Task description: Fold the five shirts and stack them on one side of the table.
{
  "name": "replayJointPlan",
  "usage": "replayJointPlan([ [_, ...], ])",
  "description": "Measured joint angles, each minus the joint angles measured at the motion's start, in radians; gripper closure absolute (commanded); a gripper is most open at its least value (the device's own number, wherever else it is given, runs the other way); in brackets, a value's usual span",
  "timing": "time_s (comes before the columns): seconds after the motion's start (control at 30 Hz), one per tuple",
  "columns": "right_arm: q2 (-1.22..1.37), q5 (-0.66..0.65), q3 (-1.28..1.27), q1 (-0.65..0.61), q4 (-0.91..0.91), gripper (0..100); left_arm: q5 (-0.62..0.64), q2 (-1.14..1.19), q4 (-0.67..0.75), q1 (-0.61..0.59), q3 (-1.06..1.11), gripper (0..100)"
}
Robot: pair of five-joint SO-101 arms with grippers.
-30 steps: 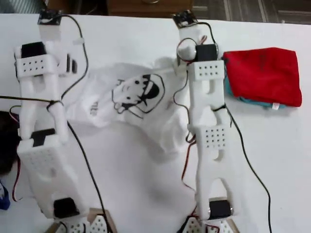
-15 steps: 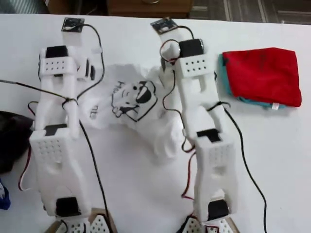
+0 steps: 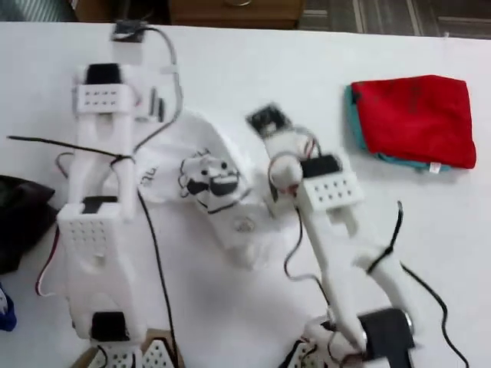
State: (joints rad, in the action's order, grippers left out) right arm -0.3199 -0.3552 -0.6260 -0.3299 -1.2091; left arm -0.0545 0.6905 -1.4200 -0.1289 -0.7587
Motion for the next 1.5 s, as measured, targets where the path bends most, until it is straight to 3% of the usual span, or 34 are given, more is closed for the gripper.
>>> replayJointPlan([
  [0.13,-0.078,-0.043,-0.137,0.023,0.009,96.8,0.003,0.051,0.071,0.080,-0.011,80],
  [0.37,-0.140,-0.064,-0.161,0.095,-0.037,74.5,0.003,0.212,0.107,0.176,-0.012,80],
  [0.5,-0.196,-0.126,-0.163,0.103,-0.074,72.0,0.005,0.269,0.100,0.186,-0.072,81],
  [0.63,-0.265,-0.140,-0.163,0.103,-0.087,72.0,-0.061,0.311,0.015,0.189,-0.150,99],
  [0.93,-0.308,-0.141,-0.163,0.103,-0.089,72.0,-0.127,0.356,-0.307,0.138,-0.272,97],
  [1.03,-0.308,-0.141,-0.163,0.103,-0.089,72.0,-0.132,0.356,-0.342,0.097,-0.272,97],
  [1.2,-0.308,-0.141,-0.163,0.103,-0.058,72.0,-0.137,0.226,-0.350,0.038,-0.091,97],
  [1.37,-0.308,-0.141,-0.163,0.103,-0.046,72.0,-0.216,-0.040,-0.347,-0.021,0.278,97],
  [1.5,-0.308,-0.141,-0.163,0.103,-0.028,72.0,-0.292,-0.258,-0.245,-0.137,0.591,97],
])
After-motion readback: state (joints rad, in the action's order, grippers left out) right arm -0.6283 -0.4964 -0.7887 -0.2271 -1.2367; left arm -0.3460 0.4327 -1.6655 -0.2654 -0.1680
